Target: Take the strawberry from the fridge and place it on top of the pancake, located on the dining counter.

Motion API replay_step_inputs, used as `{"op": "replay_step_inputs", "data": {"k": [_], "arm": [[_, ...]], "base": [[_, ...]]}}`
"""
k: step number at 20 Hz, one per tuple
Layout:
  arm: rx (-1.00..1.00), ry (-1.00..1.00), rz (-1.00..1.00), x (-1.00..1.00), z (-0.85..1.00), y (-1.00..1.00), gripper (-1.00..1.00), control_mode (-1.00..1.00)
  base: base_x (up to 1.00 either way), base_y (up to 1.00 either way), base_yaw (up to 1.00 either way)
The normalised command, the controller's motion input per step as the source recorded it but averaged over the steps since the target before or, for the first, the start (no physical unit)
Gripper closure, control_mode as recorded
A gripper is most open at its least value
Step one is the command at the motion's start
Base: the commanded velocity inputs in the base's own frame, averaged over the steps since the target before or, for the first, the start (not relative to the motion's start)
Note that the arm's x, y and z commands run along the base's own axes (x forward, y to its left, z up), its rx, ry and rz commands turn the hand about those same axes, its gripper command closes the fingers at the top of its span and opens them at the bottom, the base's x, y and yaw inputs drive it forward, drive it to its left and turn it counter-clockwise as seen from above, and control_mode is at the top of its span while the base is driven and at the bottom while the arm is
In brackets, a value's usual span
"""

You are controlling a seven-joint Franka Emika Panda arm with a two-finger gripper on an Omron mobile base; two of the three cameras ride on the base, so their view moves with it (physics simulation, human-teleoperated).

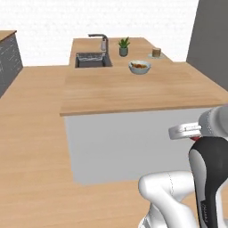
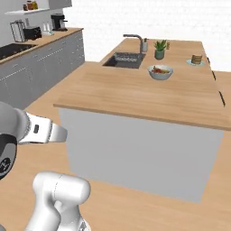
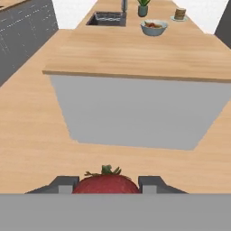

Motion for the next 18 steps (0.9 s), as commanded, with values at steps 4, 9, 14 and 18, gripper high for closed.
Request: {"op": "replay_step_inputs", "data": {"k": [4, 9, 14, 18], "arm": [[0.0, 0.0, 0.0, 0.0, 0.0, 0.0, 1.0, 1.0], [0.0, 0.0, 0.0, 0.0, 0.0, 0.0, 1.0, 1.0], [0.0, 0.0, 0.0, 0.0, 0.0, 0.0, 1.0, 1.0], [0.0, 0.0, 0.0, 0.0, 0.0, 0.0, 1.0, 1.0]], "base": [[0.15, -1.0, -0.1], [0.24, -1.0, -0.09], [0.48, -1.0, -0.03], [0.63, -1.0, 0.0]]}}
